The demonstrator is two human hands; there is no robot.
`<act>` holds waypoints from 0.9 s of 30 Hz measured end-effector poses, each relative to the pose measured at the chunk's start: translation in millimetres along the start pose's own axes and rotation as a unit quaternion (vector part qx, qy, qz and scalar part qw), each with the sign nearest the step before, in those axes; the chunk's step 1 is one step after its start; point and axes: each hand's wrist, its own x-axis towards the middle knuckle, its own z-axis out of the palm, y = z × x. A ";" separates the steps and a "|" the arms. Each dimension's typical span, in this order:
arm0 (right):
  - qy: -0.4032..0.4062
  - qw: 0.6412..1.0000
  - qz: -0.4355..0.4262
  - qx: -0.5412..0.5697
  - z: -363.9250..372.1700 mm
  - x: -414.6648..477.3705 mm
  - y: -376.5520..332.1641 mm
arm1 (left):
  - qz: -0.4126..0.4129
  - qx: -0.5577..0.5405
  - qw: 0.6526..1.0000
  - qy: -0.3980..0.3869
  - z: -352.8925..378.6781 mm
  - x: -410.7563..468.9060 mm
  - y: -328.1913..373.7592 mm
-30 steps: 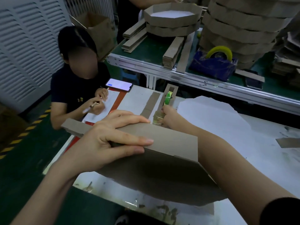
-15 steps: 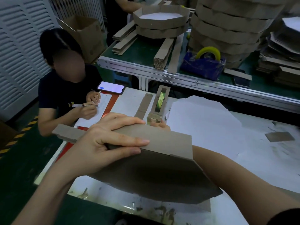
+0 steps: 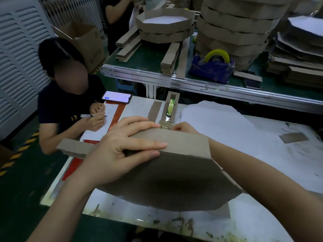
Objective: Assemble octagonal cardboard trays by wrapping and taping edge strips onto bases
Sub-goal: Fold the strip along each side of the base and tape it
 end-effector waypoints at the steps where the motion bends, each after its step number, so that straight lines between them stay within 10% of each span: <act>1: 0.020 1.000 -0.008 -0.022 -6.9 -0.4 -5.4 | 0.002 0.010 1.000 -0.001 -0.6 1.0 0.3; 27: 0.274 0.884 -0.082 0.371 45.0 -222.3 -108.4 | 0.029 -0.047 0.998 0.034 2.2 -23.7 4.0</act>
